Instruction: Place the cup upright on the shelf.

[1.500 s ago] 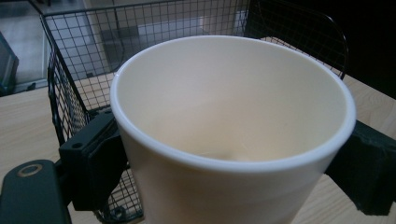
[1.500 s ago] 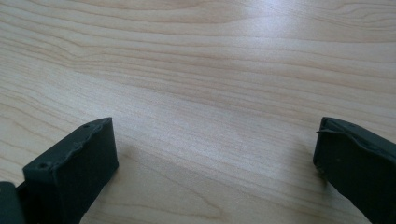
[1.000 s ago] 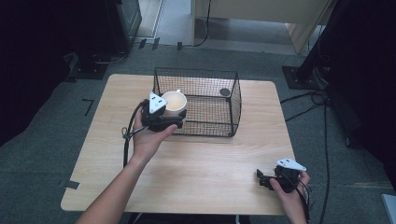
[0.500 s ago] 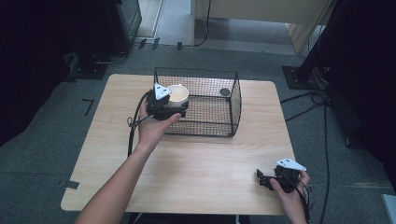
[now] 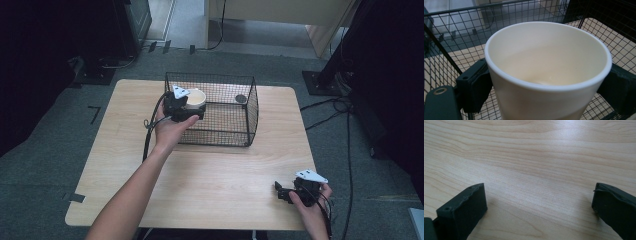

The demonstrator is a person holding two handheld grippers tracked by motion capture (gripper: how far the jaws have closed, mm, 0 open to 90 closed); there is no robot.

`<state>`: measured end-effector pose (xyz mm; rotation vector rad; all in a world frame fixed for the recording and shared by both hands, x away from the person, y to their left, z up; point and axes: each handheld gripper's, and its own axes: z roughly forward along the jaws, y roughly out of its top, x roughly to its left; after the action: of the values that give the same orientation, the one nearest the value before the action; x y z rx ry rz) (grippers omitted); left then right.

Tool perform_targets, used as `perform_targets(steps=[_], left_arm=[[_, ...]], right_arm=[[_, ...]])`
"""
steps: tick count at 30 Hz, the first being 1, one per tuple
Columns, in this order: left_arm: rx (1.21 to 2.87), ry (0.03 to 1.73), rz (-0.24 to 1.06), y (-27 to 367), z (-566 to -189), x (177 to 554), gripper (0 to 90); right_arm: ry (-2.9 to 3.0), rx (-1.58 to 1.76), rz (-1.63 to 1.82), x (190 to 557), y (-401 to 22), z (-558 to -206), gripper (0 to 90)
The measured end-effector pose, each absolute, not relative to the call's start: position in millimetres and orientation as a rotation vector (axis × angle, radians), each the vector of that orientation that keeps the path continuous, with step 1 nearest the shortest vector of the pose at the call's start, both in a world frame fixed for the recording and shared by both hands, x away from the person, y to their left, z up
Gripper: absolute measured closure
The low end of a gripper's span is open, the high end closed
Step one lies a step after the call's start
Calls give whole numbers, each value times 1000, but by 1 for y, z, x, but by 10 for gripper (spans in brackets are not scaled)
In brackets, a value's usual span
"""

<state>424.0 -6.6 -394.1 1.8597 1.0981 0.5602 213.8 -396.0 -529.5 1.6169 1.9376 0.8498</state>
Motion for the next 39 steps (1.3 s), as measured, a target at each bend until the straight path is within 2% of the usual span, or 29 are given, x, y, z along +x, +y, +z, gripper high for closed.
perform_targets(steps=[9, 13, 23, 39], left_arm=[[1885, 1097, 587, -15, -393, 444, 99], [1867, 1122, 559, -17, -393, 456, 99], [1839, 1106, 621, -26, -401, 471, 100], [1952, 1109, 622, -30, -423, 490, 102]], right_arm=[[1938, 1616, 850, 214, -396, -530, 0], [1937, 1618, 850, 214, -396, -530, 0], [1938, 1617, 851, 214, -396, -530, 0], [1937, 1617, 851, 214, -396, -530, 0]])
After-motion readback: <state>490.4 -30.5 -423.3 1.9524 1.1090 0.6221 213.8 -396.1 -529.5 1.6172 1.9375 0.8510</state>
